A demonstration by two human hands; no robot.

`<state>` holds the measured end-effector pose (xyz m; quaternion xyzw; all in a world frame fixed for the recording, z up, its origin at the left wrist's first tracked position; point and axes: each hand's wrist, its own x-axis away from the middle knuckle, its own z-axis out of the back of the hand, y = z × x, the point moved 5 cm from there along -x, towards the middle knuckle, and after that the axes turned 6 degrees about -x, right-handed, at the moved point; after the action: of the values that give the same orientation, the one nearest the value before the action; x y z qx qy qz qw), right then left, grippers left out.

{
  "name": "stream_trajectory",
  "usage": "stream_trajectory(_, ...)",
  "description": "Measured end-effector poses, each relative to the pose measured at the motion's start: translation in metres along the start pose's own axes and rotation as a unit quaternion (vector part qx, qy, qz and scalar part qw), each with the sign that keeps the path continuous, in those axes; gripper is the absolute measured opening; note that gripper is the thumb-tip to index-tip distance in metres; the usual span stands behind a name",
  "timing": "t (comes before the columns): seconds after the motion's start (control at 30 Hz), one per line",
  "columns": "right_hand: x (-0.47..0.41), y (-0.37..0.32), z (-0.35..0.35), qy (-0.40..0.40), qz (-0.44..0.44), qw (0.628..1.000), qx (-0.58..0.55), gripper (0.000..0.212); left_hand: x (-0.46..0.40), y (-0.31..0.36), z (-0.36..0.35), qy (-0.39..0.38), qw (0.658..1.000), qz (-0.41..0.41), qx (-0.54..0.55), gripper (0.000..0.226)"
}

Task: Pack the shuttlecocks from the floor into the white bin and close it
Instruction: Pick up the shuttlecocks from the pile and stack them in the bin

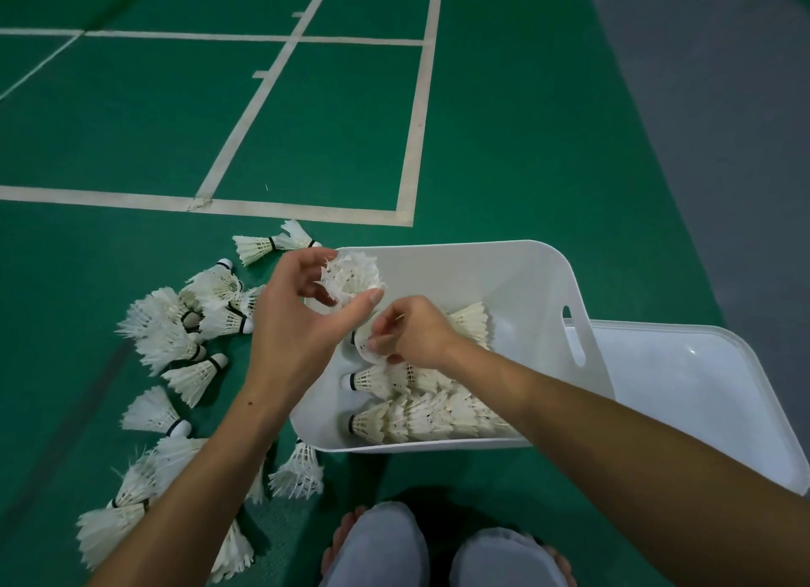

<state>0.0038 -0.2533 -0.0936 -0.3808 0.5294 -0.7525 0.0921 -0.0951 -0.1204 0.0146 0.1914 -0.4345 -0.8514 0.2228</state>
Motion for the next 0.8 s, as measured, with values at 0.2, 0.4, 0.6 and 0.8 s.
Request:
stream_trajectory(0.2,0.061,-0.034,0.048,0.095,0.144,0.985,0.025,0.026,0.008,0.002,0.003,-0.052,0.991,-0.060,-0.108,0.071)
stream_trajectory(0.4,0.102,-0.050,0.032,0.099,0.314,0.905,0.271,0.033,0.011,0.003,-0.017,-0.169,0.975,-0.059,-0.129,0.089)
stream_trajectory(0.6,0.086,-0.047,0.030,0.154,0.353,0.834,0.395,0.015,-0.001,-0.004,-0.031,-0.237,0.964,-0.020,-0.123,0.086)
stream_trajectory(0.8,0.058,-0.037,0.031,0.177,0.259,0.852,0.419,0.016,-0.010,-0.018,-0.057,-0.369,0.878,0.014,-0.303,0.100)
